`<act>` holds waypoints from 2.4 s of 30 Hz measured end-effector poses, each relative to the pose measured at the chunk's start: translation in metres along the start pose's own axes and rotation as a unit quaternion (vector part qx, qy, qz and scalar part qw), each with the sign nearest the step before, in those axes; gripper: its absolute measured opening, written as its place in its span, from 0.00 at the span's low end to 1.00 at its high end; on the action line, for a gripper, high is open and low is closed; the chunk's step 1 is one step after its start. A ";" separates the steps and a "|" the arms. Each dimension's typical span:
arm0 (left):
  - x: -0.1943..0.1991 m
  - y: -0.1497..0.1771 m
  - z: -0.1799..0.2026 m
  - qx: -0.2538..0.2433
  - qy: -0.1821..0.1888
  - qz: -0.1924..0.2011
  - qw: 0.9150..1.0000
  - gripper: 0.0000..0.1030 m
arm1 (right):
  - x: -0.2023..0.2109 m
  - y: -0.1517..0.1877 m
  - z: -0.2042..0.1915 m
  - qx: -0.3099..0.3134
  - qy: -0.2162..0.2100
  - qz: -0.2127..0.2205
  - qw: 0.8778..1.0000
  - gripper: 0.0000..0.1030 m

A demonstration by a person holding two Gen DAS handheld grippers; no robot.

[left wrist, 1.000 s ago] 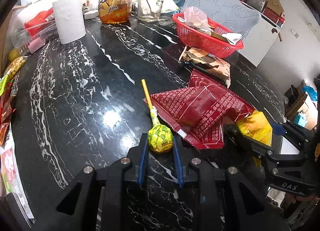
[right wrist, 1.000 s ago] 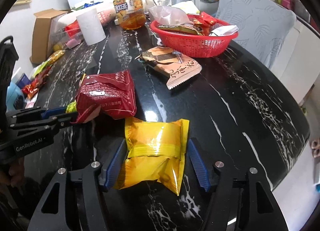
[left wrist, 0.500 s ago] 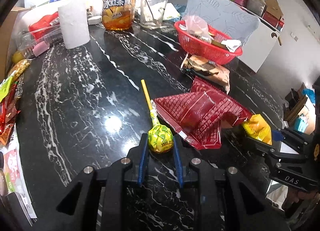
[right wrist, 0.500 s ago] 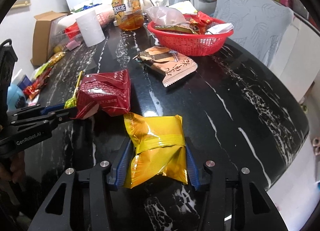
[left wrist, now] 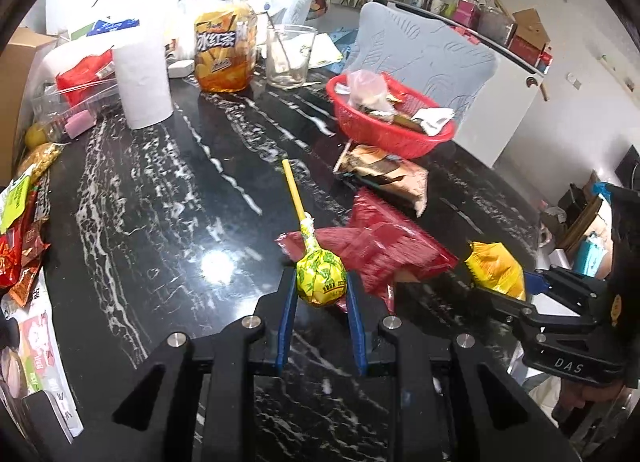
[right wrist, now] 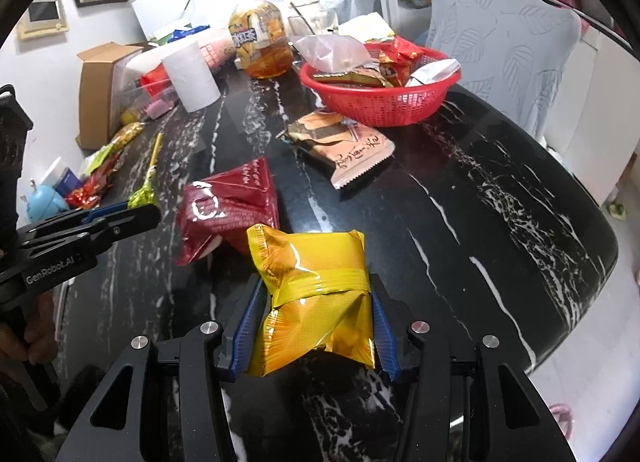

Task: Organize snacks
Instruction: 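Carry the lollipop with the left gripper and yellow packet with the right over the basket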

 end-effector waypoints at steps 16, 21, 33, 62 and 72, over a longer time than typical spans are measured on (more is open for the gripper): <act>0.010 -0.030 0.059 -0.047 0.060 0.030 0.997 0.23 | 0.036 -0.019 0.007 -0.010 -0.004 0.036 0.999 0.48; 0.012 -0.047 0.076 -0.069 0.076 0.045 0.994 0.23 | 0.042 -0.030 0.007 -0.003 -0.010 0.048 0.999 0.48; -0.002 -0.101 0.097 -0.095 0.091 0.085 0.988 0.23 | 0.047 -0.078 0.020 0.015 0.001 0.092 0.996 0.48; -0.141 -0.172 0.140 -0.124 0.119 0.051 0.984 0.23 | -0.019 -0.176 0.117 0.035 0.062 0.121 0.990 0.48; -0.180 -0.170 0.147 -0.127 0.116 0.023 0.985 0.23 | -0.048 -0.184 0.143 0.024 0.059 0.107 0.992 0.48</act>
Point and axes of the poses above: each gripper's, at about its wrist camera, not at the fingertips, and x roughly against the way its jaws point, z to its right, y to its underside, the point moved 10 cm from there along -x, roughly the way its jaws point, and after that the axes turned 15 degrees about z, right-handed, at the moved point
